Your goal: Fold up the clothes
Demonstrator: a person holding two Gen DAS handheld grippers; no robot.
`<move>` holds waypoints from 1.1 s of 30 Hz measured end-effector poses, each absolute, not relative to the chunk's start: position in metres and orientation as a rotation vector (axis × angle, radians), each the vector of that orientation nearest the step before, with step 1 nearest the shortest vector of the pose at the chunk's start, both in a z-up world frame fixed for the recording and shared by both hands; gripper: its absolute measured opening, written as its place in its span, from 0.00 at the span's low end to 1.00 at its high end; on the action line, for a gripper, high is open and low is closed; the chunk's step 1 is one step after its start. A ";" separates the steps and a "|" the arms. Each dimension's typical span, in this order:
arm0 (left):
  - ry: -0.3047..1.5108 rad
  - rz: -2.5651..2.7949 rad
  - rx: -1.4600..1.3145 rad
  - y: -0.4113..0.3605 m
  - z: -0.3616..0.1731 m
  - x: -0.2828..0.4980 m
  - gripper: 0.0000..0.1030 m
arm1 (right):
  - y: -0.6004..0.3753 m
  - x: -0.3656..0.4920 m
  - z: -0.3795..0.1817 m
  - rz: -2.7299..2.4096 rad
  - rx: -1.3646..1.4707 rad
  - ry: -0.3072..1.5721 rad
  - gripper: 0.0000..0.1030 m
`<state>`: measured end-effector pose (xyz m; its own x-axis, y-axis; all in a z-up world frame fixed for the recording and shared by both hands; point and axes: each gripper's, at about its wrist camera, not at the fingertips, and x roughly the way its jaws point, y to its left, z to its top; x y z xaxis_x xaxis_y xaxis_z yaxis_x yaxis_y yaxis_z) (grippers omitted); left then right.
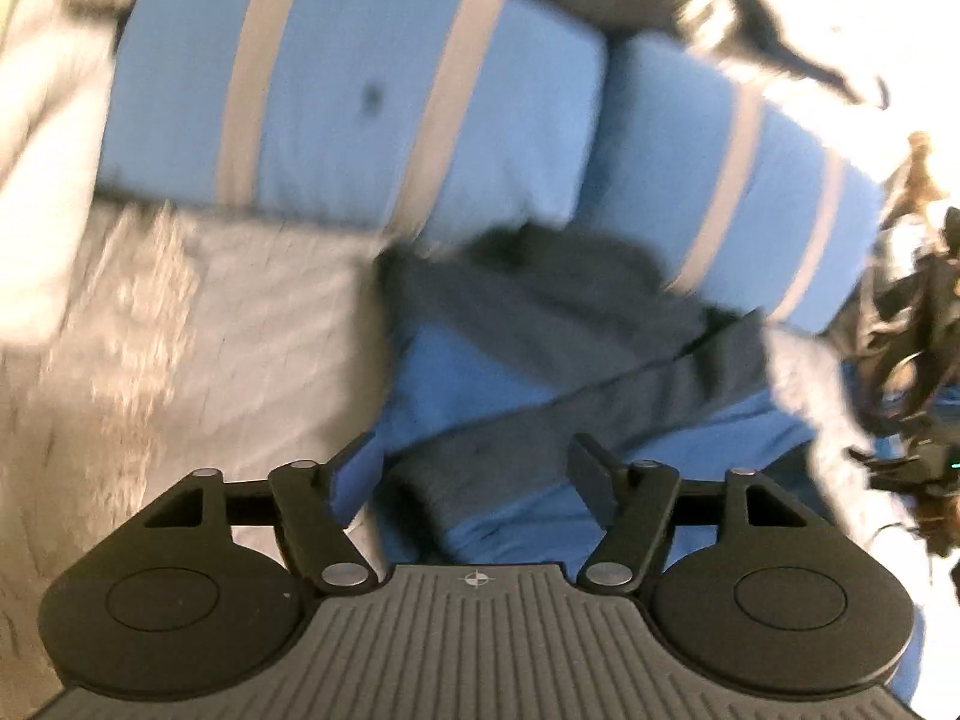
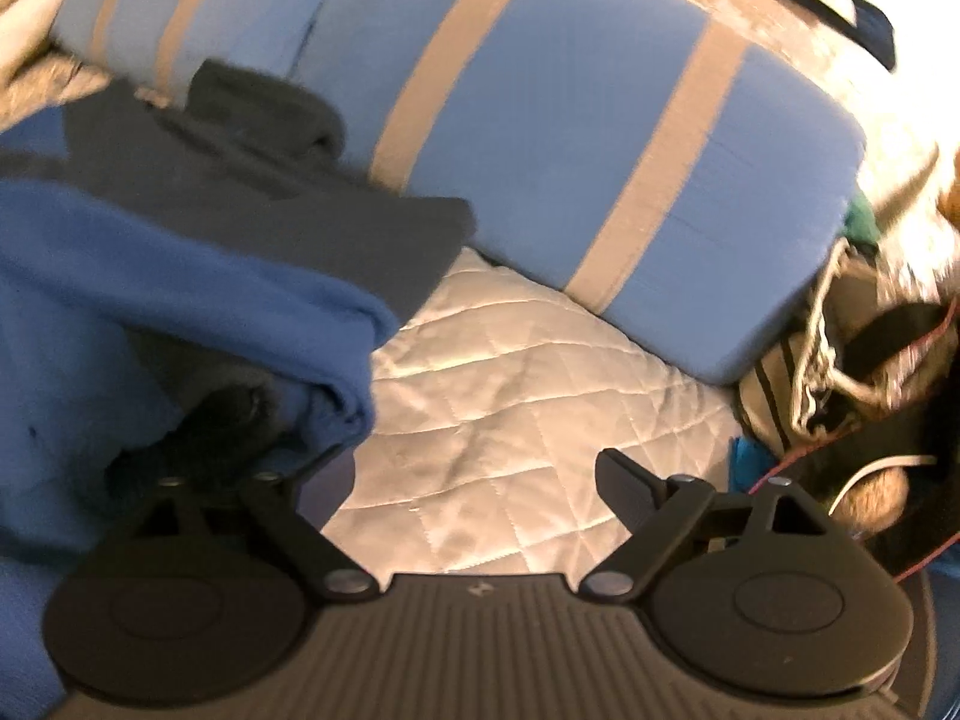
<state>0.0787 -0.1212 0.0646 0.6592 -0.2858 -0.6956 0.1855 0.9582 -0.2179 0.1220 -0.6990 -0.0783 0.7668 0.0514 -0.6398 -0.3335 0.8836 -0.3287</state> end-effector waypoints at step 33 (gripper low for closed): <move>0.596 -0.596 0.020 -0.340 0.068 0.224 0.76 | -0.734 0.200 -0.146 0.419 0.548 0.872 0.46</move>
